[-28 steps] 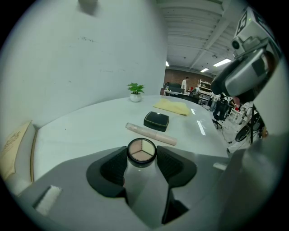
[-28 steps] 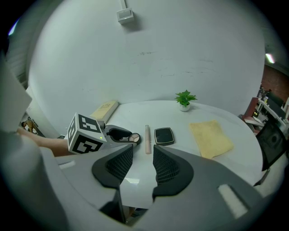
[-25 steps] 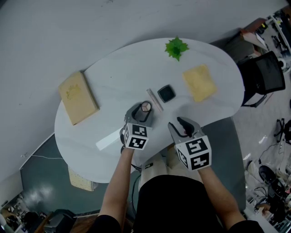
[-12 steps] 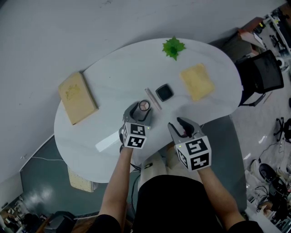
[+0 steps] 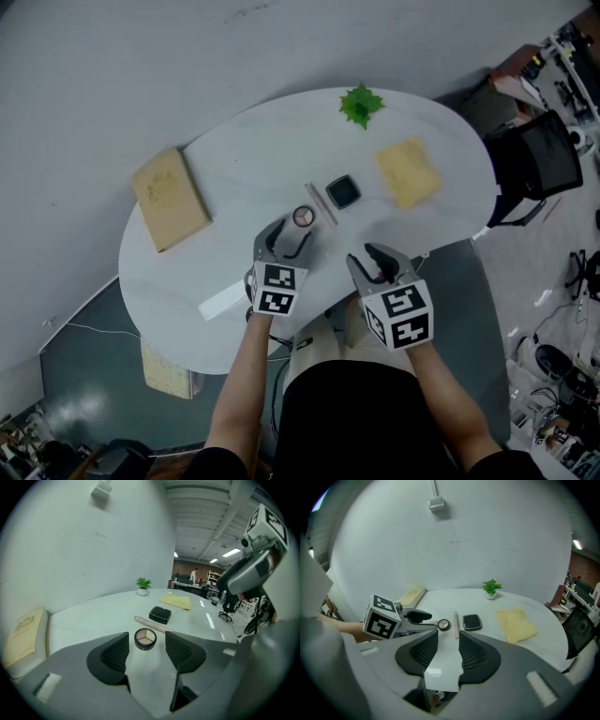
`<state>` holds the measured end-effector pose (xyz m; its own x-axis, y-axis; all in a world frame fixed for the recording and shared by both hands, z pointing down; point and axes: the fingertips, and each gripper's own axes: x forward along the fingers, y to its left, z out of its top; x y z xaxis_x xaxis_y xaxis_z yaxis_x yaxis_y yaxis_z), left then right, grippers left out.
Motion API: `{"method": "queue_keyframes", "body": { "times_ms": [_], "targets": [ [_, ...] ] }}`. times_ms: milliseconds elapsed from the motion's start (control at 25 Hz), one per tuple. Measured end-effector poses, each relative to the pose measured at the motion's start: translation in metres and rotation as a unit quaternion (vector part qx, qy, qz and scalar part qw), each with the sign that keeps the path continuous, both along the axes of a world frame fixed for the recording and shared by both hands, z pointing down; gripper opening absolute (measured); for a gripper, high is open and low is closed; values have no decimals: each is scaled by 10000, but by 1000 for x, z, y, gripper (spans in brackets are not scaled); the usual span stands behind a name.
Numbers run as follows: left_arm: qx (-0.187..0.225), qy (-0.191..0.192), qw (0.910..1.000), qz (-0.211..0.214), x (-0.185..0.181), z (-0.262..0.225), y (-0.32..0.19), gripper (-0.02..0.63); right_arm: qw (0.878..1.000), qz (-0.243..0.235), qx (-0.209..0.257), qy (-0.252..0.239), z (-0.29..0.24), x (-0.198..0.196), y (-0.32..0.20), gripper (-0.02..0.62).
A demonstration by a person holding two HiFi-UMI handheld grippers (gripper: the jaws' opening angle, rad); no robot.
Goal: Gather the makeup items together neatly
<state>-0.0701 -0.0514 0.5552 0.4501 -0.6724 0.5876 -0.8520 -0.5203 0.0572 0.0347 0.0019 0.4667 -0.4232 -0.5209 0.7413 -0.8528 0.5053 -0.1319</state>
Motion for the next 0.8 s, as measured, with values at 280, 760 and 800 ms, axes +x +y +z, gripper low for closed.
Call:
{"method": "queue_keyframes", "body": {
  "times_ms": [280, 760, 800],
  "targets": [
    [129, 221, 9995, -203, -10, -25, 19, 242, 9998, -151, 97, -28, -6, -10, 7, 149],
    [202, 293, 9973, -636, -13, -59, 47, 242, 9973, -681, 185, -217, -13, -11, 11, 149],
    [217, 295, 9970, -678, -12, -62, 49, 242, 9966, -767, 206, -240, -14, -11, 11, 149]
  ]
}}
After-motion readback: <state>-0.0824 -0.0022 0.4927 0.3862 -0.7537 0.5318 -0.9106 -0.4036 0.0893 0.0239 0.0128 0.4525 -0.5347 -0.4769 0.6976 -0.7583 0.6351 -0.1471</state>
